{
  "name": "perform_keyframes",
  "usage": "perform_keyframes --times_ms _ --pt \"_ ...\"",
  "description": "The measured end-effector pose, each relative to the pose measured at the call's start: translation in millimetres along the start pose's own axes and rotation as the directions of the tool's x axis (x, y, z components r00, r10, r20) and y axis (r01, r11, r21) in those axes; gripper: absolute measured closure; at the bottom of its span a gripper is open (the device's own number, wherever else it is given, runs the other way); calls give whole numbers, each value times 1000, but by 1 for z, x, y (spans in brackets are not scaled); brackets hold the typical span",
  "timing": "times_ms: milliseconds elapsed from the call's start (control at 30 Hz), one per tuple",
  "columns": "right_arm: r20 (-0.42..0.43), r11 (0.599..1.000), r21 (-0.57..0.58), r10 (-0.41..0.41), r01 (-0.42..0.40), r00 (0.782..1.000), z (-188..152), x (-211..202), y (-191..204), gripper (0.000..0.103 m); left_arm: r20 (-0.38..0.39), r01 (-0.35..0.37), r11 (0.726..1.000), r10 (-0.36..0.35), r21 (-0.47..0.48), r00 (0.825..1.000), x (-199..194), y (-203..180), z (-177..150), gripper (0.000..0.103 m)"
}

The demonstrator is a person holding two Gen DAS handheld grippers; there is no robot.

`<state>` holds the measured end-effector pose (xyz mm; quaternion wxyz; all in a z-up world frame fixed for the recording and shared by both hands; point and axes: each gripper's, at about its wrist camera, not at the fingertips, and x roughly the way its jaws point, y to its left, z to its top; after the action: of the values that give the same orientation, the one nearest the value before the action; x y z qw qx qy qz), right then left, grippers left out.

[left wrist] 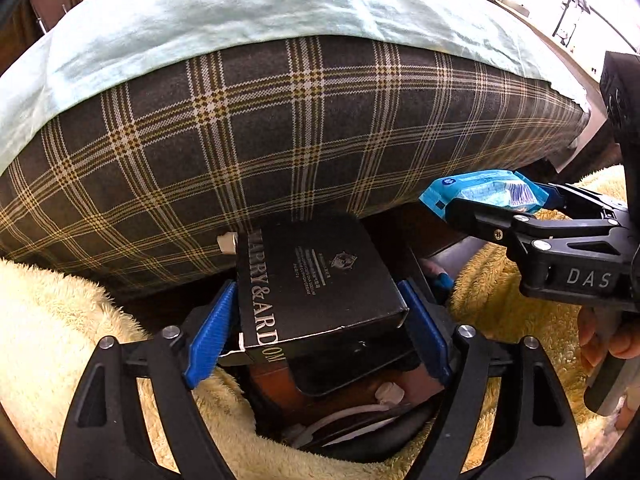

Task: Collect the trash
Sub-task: 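Drop the black box into the bin with left tool while right drops wipes, then grasp the green bottle with left tool while right tool grasps clear plastic box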

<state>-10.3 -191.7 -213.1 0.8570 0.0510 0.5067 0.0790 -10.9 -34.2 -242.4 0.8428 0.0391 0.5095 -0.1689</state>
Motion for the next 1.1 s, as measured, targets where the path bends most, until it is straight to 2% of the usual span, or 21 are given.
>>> perform_keyframes --times_ms 167,400,533,633,733,833,967,1100 --pt "8 1000 3 -11 11 1000 16 2 0 10 12 -19 1000 19 7 1000 -5 -8 5 14" --pt "41 1000 8 -12 12 999 31 -17 -7 10 43 -36 999 36 5 998 -27 -10 23 13" --pt "135 999 21 -32 30 990 46 -53 -16 10 103 -45 999 44 3 994 -58 -4 30 13" --pt "222 998 36 -62 56 973 62 -79 -24 10 163 -51 999 51 -6 985 -81 1 46 13" --pt "309 993 48 -120 110 943 84 -104 -36 10 218 -71 997 72 -9 973 -100 6 67 13" --pt "359 988 71 -156 140 920 108 -116 -49 10 279 -106 994 103 -3 955 -115 9 90 13" --pt "373 980 110 -195 165 907 142 -114 -71 10 353 -132 991 121 9 928 -119 15 125 13" --pt "379 967 115 -255 228 890 168 -103 -86 11 387 -131 991 127 -17 913 -107 23 159 13"
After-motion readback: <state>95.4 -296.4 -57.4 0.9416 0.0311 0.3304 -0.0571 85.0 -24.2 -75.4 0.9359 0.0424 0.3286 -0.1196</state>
